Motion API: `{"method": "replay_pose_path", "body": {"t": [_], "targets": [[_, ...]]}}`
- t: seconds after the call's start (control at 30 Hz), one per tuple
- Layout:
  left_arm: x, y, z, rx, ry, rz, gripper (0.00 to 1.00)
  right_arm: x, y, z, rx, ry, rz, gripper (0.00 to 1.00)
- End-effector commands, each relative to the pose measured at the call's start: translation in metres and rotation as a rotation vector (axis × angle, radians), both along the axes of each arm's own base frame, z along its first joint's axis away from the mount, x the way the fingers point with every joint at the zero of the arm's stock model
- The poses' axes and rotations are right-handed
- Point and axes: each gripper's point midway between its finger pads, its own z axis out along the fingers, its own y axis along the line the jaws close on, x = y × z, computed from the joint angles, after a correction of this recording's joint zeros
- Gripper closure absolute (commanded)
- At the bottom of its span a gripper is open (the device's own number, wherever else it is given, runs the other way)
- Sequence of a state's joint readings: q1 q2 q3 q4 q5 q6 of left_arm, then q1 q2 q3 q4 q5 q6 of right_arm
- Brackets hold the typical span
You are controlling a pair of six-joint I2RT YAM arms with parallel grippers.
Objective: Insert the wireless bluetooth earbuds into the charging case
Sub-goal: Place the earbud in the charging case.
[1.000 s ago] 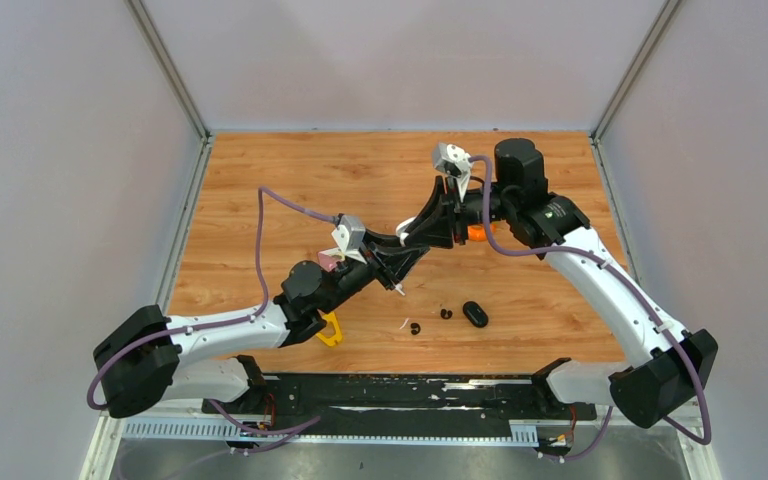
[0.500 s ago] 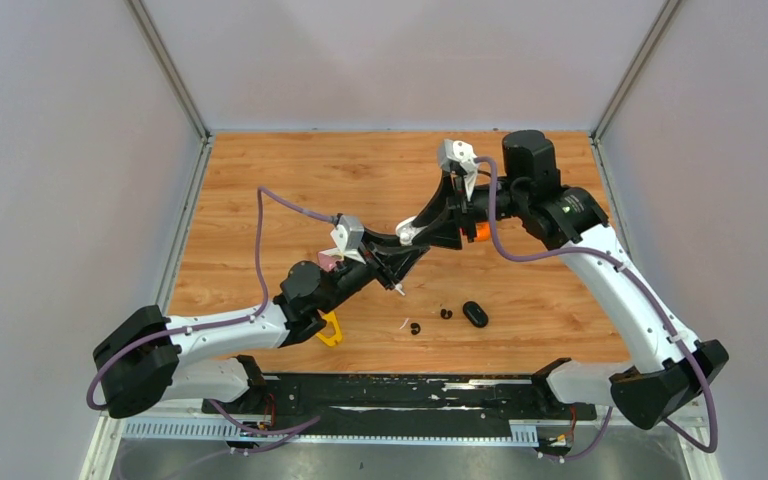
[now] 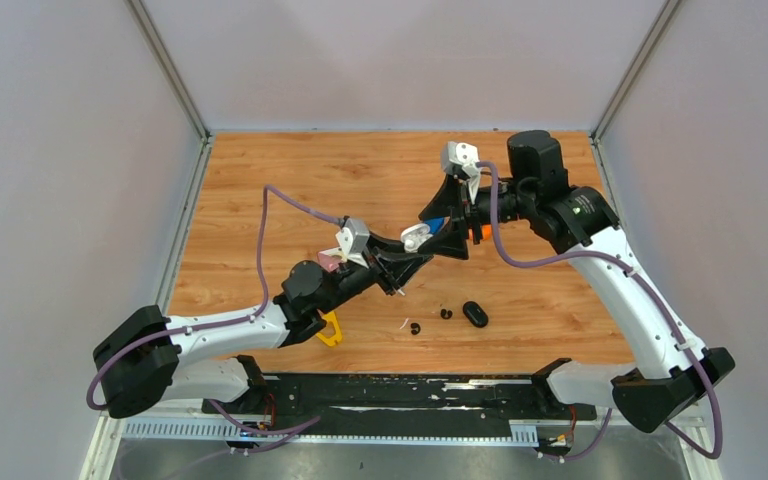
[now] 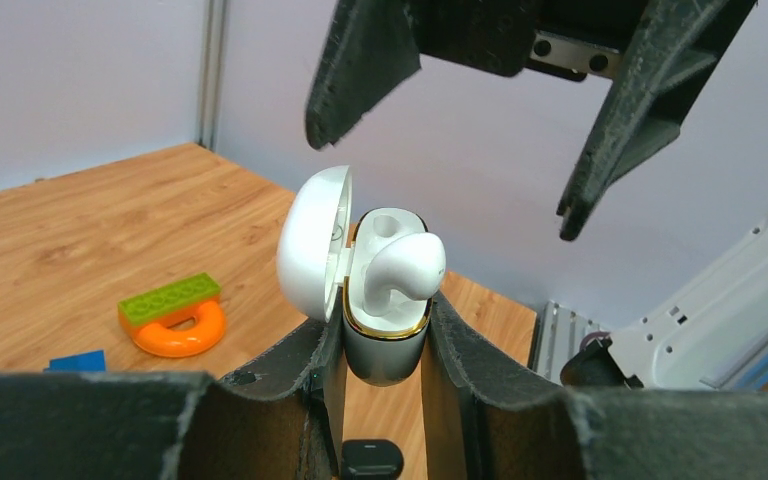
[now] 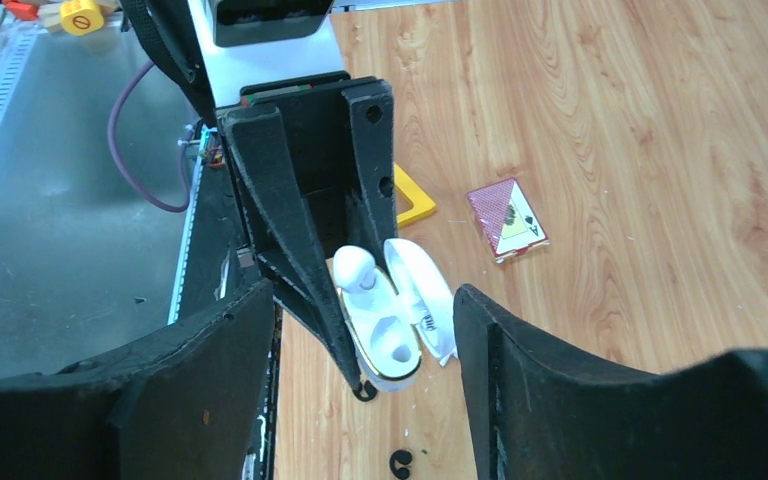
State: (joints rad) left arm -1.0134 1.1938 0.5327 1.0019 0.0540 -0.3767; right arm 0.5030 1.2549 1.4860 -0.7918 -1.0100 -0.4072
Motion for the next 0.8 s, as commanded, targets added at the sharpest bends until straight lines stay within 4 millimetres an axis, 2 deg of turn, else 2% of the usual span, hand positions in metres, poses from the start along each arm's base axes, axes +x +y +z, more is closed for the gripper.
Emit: {"method": "replay_pose_path", "body": {"t": [0.0,0.2,0.43,0.77], "targets": [[-0.012,-0.003,0.013,0.001,-0.055,-0.059,1.0,0.006,0.0,0.019,0.015,-0.092,-0.017,0.32],[-0.018,-0.005,0.014,0.026,-0.067,-0.089,1.0,0.012,0.005,0.011,0.001,-0.053,-0.011,0.3],[-0.021,-0.004,0.015,0.025,-0.074,-0.102,1.0,0.016,0.007,-0.012,-0.042,-0.012,-0.011,0.3],[-0.024,-0.002,0.018,0.028,-0.082,-0.109,1.0,0.019,0.008,-0.024,-0.072,0.008,-0.007,0.33]]}}
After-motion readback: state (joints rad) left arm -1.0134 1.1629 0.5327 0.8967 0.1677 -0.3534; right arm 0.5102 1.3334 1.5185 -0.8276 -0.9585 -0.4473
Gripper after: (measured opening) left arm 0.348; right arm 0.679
